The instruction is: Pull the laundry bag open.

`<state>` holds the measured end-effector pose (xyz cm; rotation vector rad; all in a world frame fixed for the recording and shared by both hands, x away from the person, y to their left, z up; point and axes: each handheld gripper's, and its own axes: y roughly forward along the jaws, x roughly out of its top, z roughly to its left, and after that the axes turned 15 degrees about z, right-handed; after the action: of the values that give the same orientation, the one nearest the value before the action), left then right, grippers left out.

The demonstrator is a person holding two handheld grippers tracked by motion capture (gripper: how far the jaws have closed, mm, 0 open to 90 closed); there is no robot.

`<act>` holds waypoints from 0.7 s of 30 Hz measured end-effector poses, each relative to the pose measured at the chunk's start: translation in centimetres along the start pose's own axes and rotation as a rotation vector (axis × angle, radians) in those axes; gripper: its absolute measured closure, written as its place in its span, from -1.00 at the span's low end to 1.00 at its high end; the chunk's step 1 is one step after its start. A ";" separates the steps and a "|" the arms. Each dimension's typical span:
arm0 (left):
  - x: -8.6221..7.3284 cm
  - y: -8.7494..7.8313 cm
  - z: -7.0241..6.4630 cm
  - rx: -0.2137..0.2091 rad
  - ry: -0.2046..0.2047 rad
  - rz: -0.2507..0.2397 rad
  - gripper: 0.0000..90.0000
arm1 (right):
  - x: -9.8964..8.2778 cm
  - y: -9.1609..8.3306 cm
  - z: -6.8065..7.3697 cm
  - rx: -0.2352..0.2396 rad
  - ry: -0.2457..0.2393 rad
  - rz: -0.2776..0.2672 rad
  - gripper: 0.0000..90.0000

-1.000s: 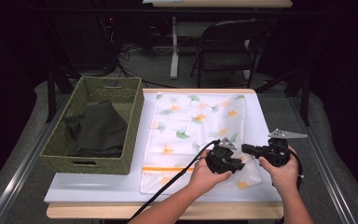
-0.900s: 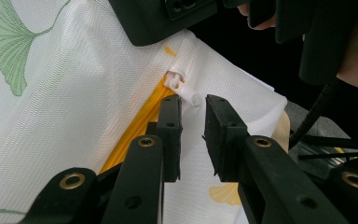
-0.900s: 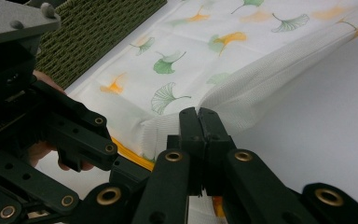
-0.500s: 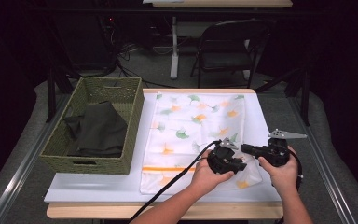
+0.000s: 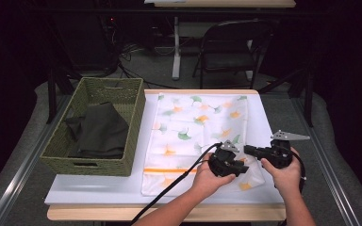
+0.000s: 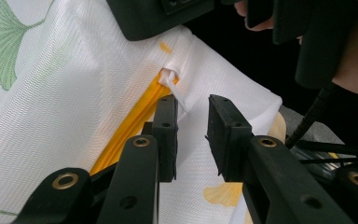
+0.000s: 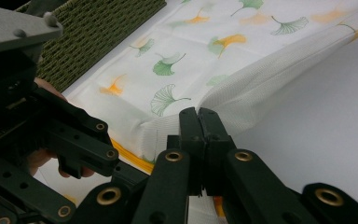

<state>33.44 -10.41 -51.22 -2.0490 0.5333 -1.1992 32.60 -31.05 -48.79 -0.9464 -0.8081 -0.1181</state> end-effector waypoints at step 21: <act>0.2 0.5 -0.1 0.051 -0.064 -0.039 0.93 | 0.1 0.1 0.3 0.010 0.001 -0.014 0.99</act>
<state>33.47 -10.91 -51.47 -2.0562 0.4296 -1.1537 32.50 -30.79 -48.69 -0.9311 -0.8141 -0.1259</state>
